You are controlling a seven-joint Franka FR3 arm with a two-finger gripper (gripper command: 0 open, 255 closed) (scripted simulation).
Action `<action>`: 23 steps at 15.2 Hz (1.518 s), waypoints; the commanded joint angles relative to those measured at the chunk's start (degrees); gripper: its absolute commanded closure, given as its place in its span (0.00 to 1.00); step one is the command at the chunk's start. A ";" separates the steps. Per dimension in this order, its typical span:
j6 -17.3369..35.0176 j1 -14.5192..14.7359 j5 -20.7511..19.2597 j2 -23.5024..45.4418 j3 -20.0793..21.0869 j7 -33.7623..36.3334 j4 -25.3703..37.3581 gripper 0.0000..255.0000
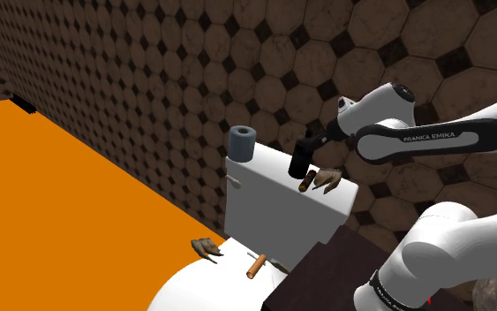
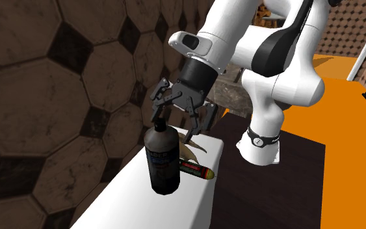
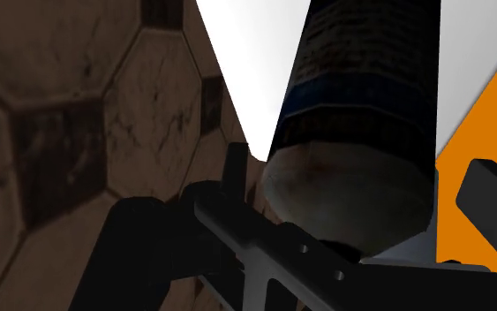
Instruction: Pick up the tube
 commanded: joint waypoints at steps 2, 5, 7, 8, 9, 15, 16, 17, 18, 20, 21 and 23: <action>1.49 -0.26 -0.26 0.61 0.00 0.18 -0.83 0.00; 1.56 -0.27 -0.27 0.65 0.01 0.19 -0.85 1.00; 1.56 -0.27 -0.28 0.64 -0.02 0.16 -0.85 1.00; 1.53 -0.28 -0.28 0.61 -0.03 0.15 -0.87 1.00; 1.54 -0.28 -0.28 0.61 -0.01 0.16 -0.87 1.00; -0.62 0.08 0.10 -0.48 0.19 0.09 0.21 1.00; -1.65 0.25 0.28 -0.98 0.29 0.04 0.75 1.00; -2.66 0.41 0.46 -1.45 0.39 0.00 1.31 1.00; -3.65 0.57 0.64 -1.88 0.49 -0.04 1.87 1.00; -5.60 0.88 1.00 -2.68 0.71 -0.12 3.04 1.00; -6.55 1.03 1.17 -3.03 0.82 -0.16 3.64 1.00; -8.40 1.32 1.52 -3.67 1.05 -0.24 4.88 1.00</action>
